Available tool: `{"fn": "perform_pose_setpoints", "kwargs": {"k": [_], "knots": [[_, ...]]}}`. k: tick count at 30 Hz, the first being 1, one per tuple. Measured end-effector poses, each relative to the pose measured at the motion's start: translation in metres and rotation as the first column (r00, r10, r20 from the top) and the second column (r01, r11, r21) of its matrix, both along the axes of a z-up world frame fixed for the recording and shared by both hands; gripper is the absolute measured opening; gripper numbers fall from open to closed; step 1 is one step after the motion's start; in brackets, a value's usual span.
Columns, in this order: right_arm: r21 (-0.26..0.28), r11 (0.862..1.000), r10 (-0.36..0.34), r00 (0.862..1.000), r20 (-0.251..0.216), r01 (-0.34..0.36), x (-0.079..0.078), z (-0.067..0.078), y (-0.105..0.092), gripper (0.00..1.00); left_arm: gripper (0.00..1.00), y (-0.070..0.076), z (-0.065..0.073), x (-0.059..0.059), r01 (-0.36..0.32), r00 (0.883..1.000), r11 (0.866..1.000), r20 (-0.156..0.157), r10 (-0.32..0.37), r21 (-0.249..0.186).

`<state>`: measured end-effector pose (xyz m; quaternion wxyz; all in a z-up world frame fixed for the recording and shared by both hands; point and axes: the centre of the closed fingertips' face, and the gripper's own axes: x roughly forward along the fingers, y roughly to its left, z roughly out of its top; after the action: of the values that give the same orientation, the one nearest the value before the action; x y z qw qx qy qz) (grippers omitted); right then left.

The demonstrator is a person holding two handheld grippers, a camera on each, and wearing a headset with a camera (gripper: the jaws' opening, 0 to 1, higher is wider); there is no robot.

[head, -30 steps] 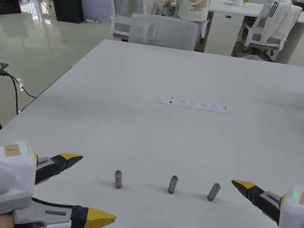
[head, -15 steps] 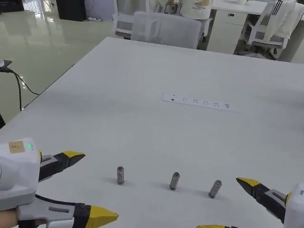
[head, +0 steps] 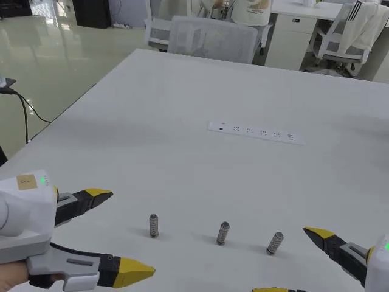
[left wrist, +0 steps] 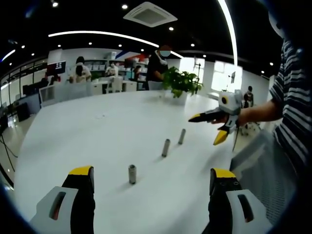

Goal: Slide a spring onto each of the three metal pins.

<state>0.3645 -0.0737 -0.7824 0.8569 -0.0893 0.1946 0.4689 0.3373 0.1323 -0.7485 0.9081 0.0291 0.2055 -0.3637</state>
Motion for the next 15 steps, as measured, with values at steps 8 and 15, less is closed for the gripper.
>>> {"fn": "perform_pose_setpoints", "kwargs": {"k": [8,15], "knots": [[-0.008,1.000,0.002,1.000,-0.003,-0.002,-0.0011,-0.0015,0.0002,0.93,0.95,0.0005,-0.0019,0.0003,0.000,1.000,1.000,-0.003,0.001,0.001],[0.004,1.000,-0.005,1.000,0.001,0.005,0.0016,0.0017,0.0010,0.93,0.96,0.0004,-0.0021,-0.0002,0.002,1.000,1.000,-0.002,-0.002,0.000]]}}
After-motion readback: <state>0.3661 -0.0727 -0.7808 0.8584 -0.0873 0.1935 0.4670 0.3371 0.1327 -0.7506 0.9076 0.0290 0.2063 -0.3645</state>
